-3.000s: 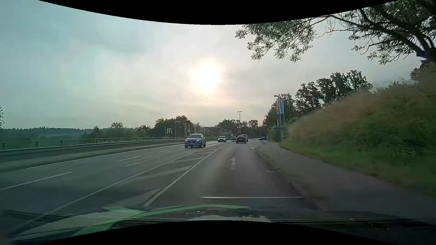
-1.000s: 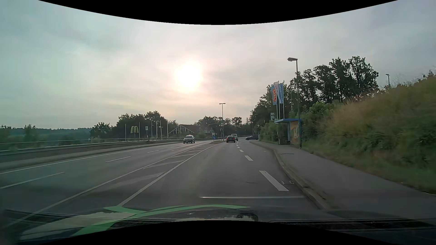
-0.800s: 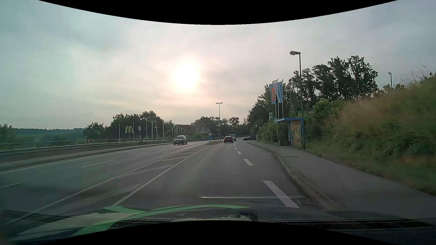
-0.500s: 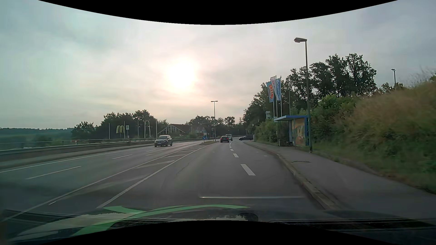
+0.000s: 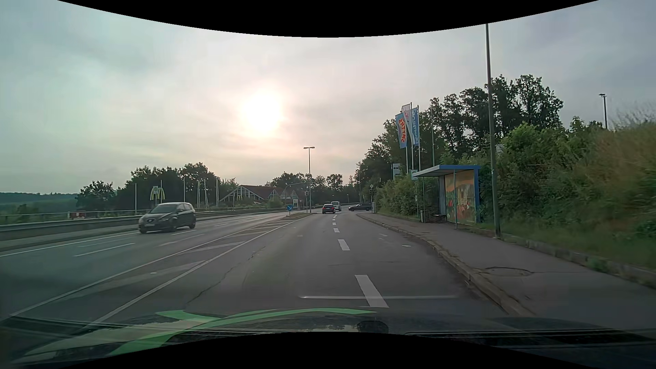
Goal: Follow the waypoints while adhering to traffic rules and regulations
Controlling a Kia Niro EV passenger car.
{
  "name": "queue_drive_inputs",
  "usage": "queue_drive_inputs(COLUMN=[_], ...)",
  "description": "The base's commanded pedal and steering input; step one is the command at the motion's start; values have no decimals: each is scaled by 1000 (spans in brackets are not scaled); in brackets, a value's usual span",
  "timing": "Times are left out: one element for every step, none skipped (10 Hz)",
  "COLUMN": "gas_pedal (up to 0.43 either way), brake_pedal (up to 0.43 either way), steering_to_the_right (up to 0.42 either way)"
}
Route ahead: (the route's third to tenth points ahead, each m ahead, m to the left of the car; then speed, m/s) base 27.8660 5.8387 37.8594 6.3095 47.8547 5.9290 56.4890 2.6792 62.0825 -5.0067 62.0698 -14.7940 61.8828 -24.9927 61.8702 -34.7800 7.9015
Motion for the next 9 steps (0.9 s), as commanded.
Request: queue_drive_inputs(gas_pedal=[79,79,67,67,67,67,67,67,59], brake_pedal=[0,0,0,0,0,0,0,0,0], steering_to_the_right=[36,32,26,21,15,11,8,7,3])
